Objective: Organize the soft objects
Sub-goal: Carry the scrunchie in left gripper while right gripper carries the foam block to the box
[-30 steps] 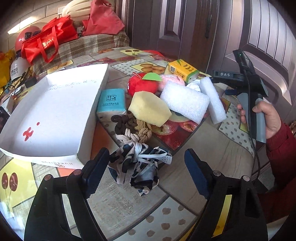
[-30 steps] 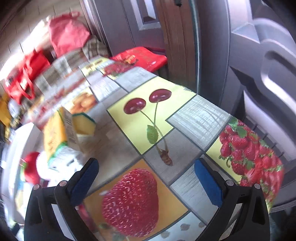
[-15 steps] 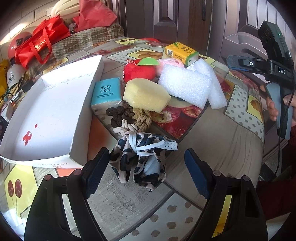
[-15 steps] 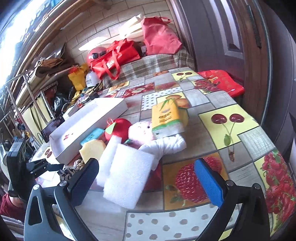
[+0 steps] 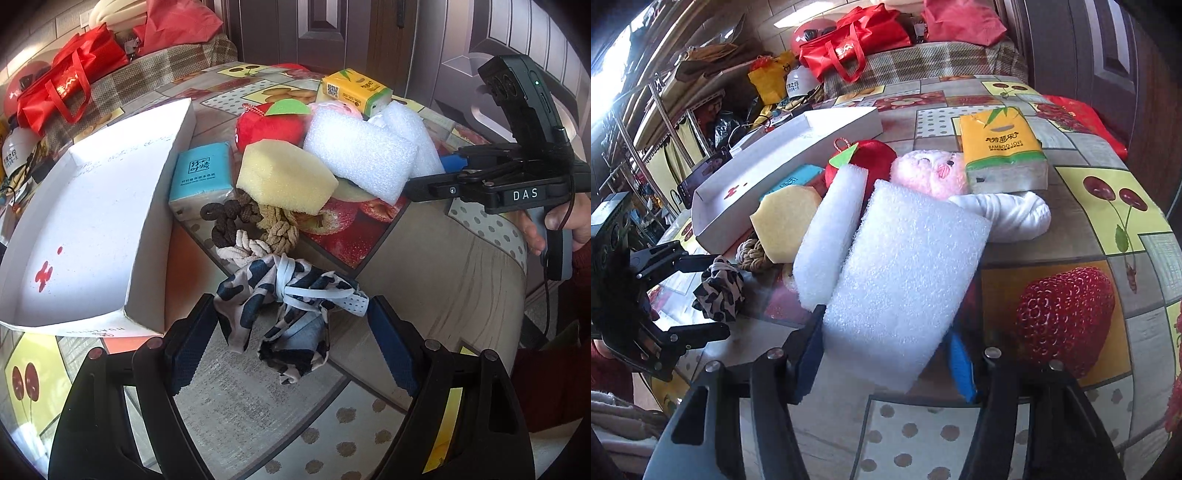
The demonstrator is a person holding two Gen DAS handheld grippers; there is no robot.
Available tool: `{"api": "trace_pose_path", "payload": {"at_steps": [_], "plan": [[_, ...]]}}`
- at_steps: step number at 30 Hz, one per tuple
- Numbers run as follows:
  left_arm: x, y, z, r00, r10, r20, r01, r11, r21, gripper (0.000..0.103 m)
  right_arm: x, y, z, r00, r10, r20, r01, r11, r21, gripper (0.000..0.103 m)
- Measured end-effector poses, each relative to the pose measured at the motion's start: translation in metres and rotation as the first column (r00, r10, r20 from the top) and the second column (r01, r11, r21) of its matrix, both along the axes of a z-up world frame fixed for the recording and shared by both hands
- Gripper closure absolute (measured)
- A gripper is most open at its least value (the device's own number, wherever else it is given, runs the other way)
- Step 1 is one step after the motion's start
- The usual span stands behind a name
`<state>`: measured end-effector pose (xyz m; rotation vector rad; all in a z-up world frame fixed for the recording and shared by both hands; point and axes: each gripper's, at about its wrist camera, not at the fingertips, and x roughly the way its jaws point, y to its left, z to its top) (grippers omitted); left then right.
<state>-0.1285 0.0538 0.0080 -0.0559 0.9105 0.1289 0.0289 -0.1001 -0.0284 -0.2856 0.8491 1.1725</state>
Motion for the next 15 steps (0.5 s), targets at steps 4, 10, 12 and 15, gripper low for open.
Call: {"api": "trace_pose_path", "payload": {"at_steps": [4,10,12,15], "plan": [[-0.001,0.001,0.0,1.0,-0.01,0.006,0.01,1.0,-0.026,0.057,-0.001,-0.009,0.005,1.0,-0.002,0.004,0.002,1.0,0.011,0.044],[-0.014,0.002,0.012,0.995,0.007,0.098,-0.005,1.0,-0.02,0.066,-0.001,-0.039,0.037,0.996,-0.063,0.055,0.053,0.986,0.157,0.044],[-0.024,0.005,0.025,0.981,0.024,0.194,-0.025,1.0,0.004,0.066,-0.006,-0.05,0.056,0.987,-0.106,0.124,0.072,0.965,0.253,0.044],[-0.044,0.013,0.047,0.924,0.084,0.374,-0.113,0.992,0.057,0.066,-0.015,-0.059,0.082,0.953,-0.193,0.232,0.078,0.899,0.431,0.044]]}}
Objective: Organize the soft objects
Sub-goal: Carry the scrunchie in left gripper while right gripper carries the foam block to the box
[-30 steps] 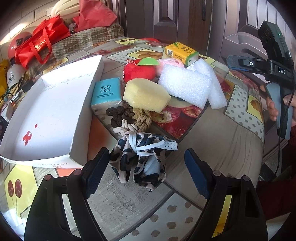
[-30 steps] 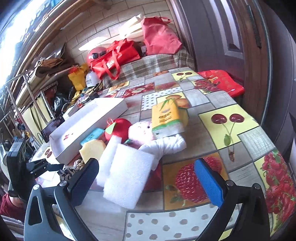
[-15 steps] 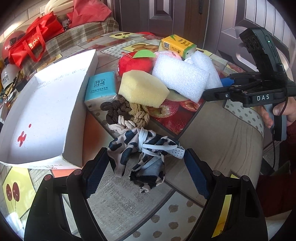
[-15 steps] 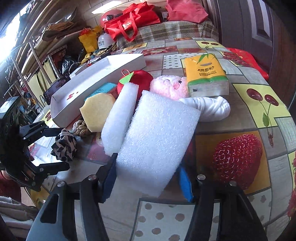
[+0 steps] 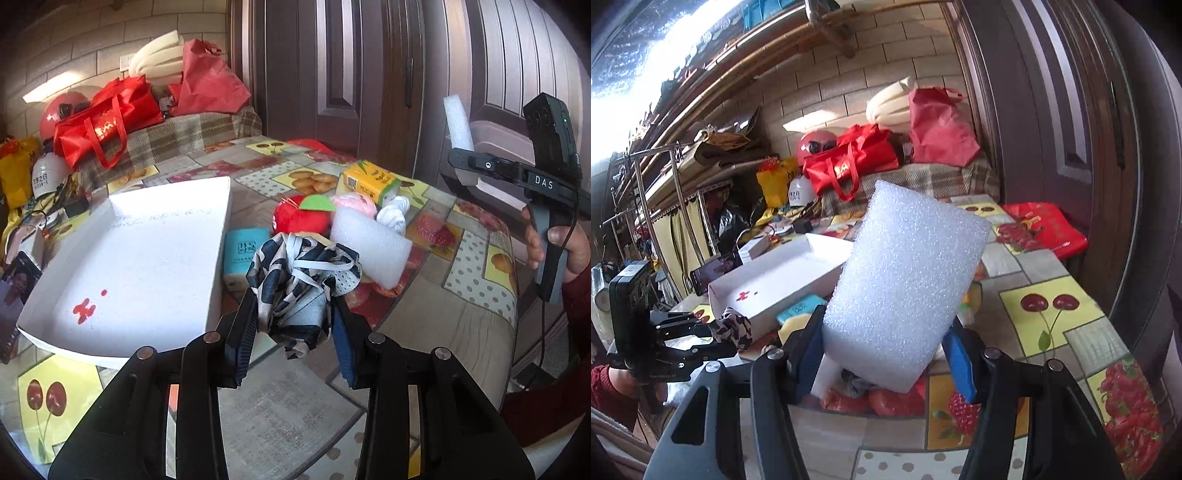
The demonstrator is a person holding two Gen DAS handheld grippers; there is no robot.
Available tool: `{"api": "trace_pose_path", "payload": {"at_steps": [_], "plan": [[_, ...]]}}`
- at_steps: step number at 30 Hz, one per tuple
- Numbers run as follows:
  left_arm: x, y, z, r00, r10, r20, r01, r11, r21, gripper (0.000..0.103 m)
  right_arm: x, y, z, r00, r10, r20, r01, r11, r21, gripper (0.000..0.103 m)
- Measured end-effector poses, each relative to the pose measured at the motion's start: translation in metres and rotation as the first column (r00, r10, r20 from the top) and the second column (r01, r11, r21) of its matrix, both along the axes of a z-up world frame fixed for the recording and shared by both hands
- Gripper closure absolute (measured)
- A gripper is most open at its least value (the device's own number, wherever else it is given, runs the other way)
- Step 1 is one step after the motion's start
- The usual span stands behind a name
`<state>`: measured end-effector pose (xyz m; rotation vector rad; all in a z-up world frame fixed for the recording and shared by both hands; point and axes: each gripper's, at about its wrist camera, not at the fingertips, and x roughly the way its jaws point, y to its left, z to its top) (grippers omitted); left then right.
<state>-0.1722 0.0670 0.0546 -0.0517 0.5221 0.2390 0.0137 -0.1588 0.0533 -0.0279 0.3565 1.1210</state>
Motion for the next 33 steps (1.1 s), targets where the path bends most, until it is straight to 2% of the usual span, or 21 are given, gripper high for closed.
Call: {"api": "trace_pose_path", "payload": {"at_steps": [2,4,6,9,11,14,24,29,33], "plan": [[-0.013,0.009,0.011,0.989,0.072,0.129,-0.076,0.997,0.027,0.066,-0.006,0.002,0.008,0.996,-0.029,0.081,0.021,0.996,0.09,0.043],[-0.023,0.017,0.014,0.966,0.153,0.207,-0.171,0.983,0.073,0.066,-0.011,0.009,0.009,0.986,-0.063,0.156,0.039,0.988,0.151,0.043],[-0.028,0.03,0.014,0.95,0.217,0.223,-0.231,0.972,0.04,0.066,-0.012,0.021,0.002,0.973,-0.108,0.206,0.074,0.983,0.168,0.043],[-0.039,0.041,0.016,0.924,0.288,0.253,-0.306,0.951,0.033,0.066,-0.007,0.035,-0.012,0.974,-0.124,0.191,0.095,0.983,0.156,0.044],[-0.043,0.044,0.015,0.918,0.305,0.254,-0.326,0.944,0.043,0.066,-0.007,0.04,-0.015,0.978,-0.111,0.174,0.088,0.987,0.137,0.044],[-0.048,0.053,0.013,0.91,0.335,0.245,-0.348,0.937,0.014,0.066,-0.015,0.041,-0.013,0.979,-0.09,0.184,0.06,0.984,0.165,0.044],[-0.061,0.07,0.01,0.869,0.427,0.252,-0.438,0.899,-0.014,0.066,-0.044,0.078,-0.013,0.981,0.047,0.19,-0.072,0.989,0.128,0.044],[-0.055,0.078,0.007,0.868,0.434,0.24,-0.456,0.889,0.038,0.065,-0.056,0.098,-0.013,0.975,0.109,0.195,-0.129,0.987,0.091,0.044],[-0.044,0.101,-0.003,0.876,0.449,0.177,-0.457,0.889,0.004,0.065,-0.062,0.112,-0.014,0.972,0.14,0.19,-0.155,0.986,0.066,0.044]]}}
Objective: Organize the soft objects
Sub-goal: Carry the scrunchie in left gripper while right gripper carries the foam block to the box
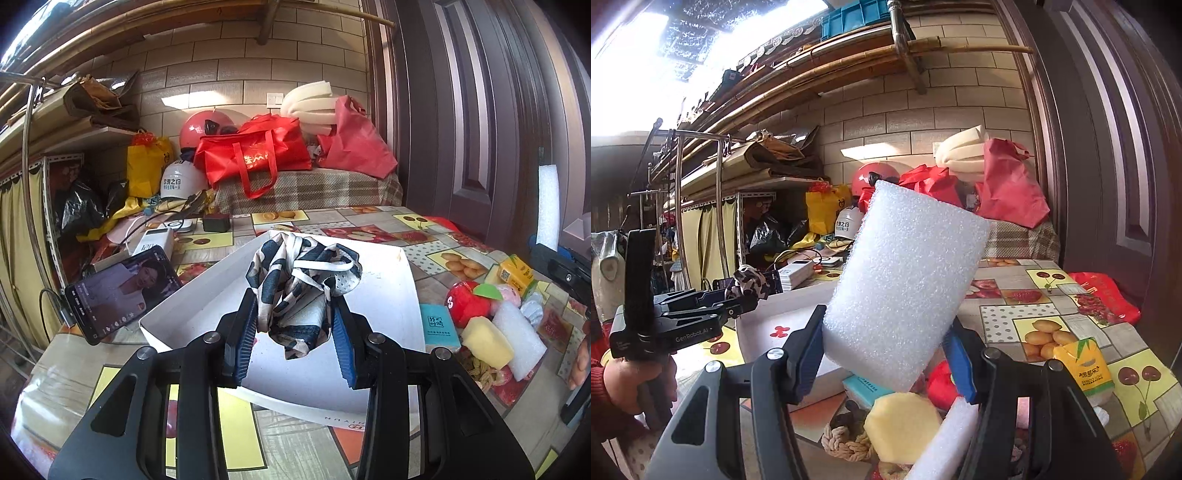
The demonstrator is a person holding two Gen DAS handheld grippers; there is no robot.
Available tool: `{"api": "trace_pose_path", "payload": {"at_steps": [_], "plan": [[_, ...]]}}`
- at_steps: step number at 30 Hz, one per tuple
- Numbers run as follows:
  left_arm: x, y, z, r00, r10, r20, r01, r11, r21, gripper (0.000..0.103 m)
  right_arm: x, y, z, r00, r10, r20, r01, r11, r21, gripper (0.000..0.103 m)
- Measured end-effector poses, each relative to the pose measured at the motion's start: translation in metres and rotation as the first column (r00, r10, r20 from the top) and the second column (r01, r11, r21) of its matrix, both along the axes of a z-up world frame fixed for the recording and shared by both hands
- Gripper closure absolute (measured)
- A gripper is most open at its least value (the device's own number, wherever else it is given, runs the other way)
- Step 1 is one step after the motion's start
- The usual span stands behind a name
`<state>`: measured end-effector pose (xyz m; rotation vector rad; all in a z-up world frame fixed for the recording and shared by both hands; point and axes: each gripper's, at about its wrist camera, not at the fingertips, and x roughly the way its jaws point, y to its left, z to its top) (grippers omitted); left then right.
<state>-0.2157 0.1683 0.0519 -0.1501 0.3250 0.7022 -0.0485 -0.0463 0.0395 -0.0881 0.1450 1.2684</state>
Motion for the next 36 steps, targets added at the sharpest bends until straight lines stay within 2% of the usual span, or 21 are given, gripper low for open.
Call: {"api": "trace_pose_path", "payload": {"at_steps": [4,10,16,22,32,36], "plan": [[0.005,0.009,0.0,1.0,0.023,0.0,-0.023,0.999,0.034,0.065,-0.001,0.013,-0.002,1.0,0.017,-0.017,-0.018,0.999,-0.03,0.044],[0.011,0.022,-0.001,0.999,0.036,-0.002,-0.036,0.999,0.038,0.065,-0.006,0.039,-0.007,0.999,0.04,-0.026,-0.042,0.996,-0.073,0.044],[0.017,0.038,-0.001,0.998,0.059,0.004,-0.059,0.998,0.029,0.065,-0.01,0.07,-0.013,0.998,0.058,-0.032,-0.061,0.991,-0.121,0.044],[0.026,0.053,-0.001,0.998,0.069,-0.007,-0.069,0.997,0.017,0.065,-0.017,0.097,-0.013,0.997,0.075,-0.023,-0.077,0.989,-0.128,0.044],[0.039,0.071,0.001,0.997,0.069,-0.024,-0.068,0.997,0.023,0.065,-0.01,0.141,-0.011,0.999,0.031,-0.022,-0.034,0.989,-0.141,0.044],[0.045,0.087,-0.001,0.996,0.081,-0.037,-0.082,0.997,-0.012,0.065,-0.004,0.154,-0.012,0.999,0.013,-0.034,-0.018,0.987,-0.162,0.044]]}}
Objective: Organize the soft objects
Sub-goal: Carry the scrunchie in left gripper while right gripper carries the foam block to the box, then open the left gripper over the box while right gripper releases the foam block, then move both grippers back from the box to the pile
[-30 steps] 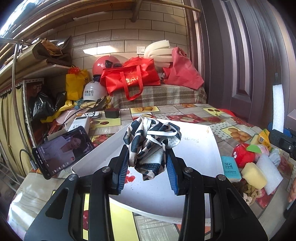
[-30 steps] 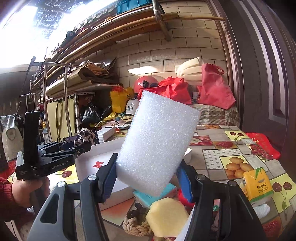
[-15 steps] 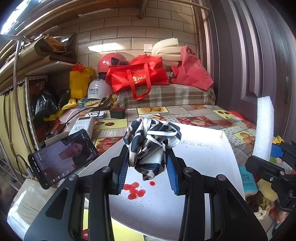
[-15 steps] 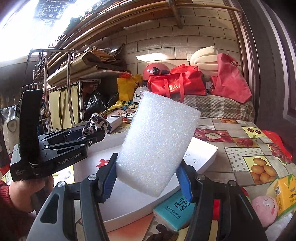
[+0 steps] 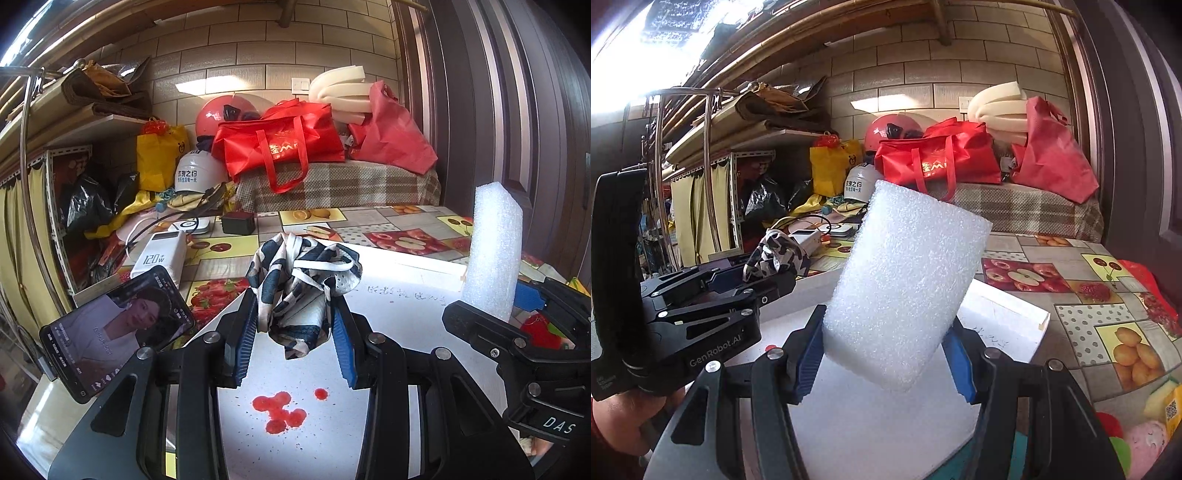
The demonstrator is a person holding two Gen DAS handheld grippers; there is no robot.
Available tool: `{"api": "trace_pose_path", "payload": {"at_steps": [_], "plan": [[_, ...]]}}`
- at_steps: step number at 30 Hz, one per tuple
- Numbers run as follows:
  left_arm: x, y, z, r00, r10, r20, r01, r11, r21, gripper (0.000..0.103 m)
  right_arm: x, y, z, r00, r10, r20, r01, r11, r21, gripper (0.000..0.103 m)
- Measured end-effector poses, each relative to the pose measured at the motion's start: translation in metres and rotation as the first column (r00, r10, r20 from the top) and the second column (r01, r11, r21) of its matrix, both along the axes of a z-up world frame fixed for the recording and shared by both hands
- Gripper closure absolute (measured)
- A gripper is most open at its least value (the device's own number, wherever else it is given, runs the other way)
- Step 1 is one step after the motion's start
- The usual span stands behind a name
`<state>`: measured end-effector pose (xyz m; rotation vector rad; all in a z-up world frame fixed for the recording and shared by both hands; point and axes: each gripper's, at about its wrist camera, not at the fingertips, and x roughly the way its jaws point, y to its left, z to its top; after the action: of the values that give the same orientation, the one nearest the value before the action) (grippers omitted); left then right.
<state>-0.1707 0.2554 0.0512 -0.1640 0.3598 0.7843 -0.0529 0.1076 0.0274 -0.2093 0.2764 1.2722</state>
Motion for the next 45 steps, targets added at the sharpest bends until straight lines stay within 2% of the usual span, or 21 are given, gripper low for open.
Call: {"api": "trace_pose_path", "payload": {"at_steps": [12,16,18,19,20,23,26,35,45], "plan": [[0.008,0.024,-0.005,1.0,-0.003,-0.021,0.001,0.994,-0.111,0.065,0.009,0.027,-0.006,0.999,-0.028,-0.034,0.024,0.993,-0.113,0.044],[0.009,0.028,-0.008,0.999,0.004,-0.033,-0.009,0.99,-0.138,0.064,0.013,0.038,-0.011,0.998,-0.032,-0.048,0.023,0.983,-0.181,0.039],[0.008,0.028,-0.007,0.999,0.018,-0.028,-0.021,0.991,-0.133,0.055,0.014,0.037,-0.012,0.998,-0.044,-0.052,0.034,0.983,-0.18,0.022],[0.007,0.027,-0.007,0.999,0.025,-0.024,-0.028,0.992,-0.126,0.042,0.014,0.035,-0.011,0.998,-0.044,-0.053,0.034,0.985,-0.171,0.018],[0.006,0.025,-0.006,0.999,0.032,-0.023,-0.035,0.993,-0.116,0.026,0.014,0.033,-0.011,0.998,-0.042,-0.051,0.034,0.986,-0.164,0.018],[0.001,0.026,-0.005,0.997,0.072,-0.01,-0.073,0.991,-0.111,0.011,0.015,0.029,-0.009,0.998,-0.044,-0.052,0.036,0.988,-0.15,0.015],[-0.004,0.028,-0.005,0.996,0.09,0.005,-0.089,0.989,-0.115,0.001,0.015,0.027,-0.007,0.998,-0.048,-0.05,0.041,0.99,-0.134,0.015],[-0.005,0.019,-0.001,0.993,0.117,0.005,-0.117,0.992,-0.045,0.001,0.018,0.023,-0.006,0.996,-0.07,-0.052,0.064,0.993,-0.103,0.015],[-0.006,0.015,0.0,0.993,0.121,0.009,-0.121,0.992,-0.025,0.001,0.009,0.016,-0.002,0.997,-0.077,-0.009,0.077,0.996,-0.047,0.015]]}}
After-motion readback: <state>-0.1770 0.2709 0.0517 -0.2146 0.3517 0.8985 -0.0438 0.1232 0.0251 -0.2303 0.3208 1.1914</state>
